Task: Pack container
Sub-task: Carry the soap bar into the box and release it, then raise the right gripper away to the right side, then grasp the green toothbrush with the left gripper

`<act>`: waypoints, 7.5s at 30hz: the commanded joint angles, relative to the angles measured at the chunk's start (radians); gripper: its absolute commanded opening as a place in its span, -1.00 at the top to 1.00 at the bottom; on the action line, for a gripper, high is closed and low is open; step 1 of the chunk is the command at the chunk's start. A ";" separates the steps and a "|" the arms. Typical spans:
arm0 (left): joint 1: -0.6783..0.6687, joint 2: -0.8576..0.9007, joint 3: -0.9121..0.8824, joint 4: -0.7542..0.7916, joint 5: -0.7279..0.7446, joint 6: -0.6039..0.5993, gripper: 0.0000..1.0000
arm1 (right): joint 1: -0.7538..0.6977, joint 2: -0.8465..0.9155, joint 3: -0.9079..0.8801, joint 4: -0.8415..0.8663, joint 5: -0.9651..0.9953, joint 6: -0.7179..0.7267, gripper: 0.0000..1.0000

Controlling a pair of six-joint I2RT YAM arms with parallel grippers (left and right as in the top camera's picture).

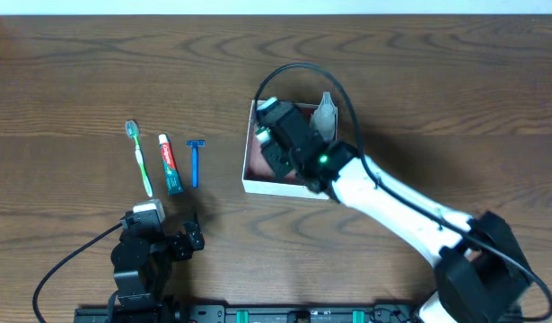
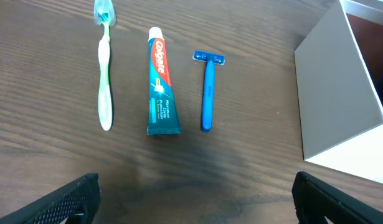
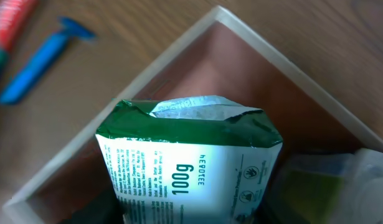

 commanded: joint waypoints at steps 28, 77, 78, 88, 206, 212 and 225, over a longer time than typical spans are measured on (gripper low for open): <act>0.007 -0.005 -0.012 0.002 0.014 -0.005 -0.96 | -0.071 0.201 0.035 0.229 -0.150 -0.401 0.46; 0.007 -0.005 -0.012 0.002 0.014 -0.004 -0.96 | -0.362 -0.479 0.137 -0.289 0.038 0.072 -0.97; 0.007 -0.005 -0.012 0.000 0.009 0.004 -0.96 | -0.428 -0.488 0.137 -0.342 0.013 0.130 -0.99; 0.007 -0.004 -0.012 -0.002 -0.097 0.114 -0.96 | -0.870 -0.457 0.134 -0.590 -0.296 0.358 -0.98; 0.214 1.898 0.936 0.096 -0.142 0.179 -0.13 | -0.889 -0.454 0.134 -0.602 -0.295 0.357 -0.99; 0.215 1.904 0.936 0.117 -0.145 0.190 0.15 | -0.889 -0.454 0.134 -0.602 -0.295 0.357 -0.99; 0.208 1.851 0.958 0.066 -0.144 0.189 0.86 | -0.889 -0.454 0.134 -0.602 -0.295 0.357 -0.99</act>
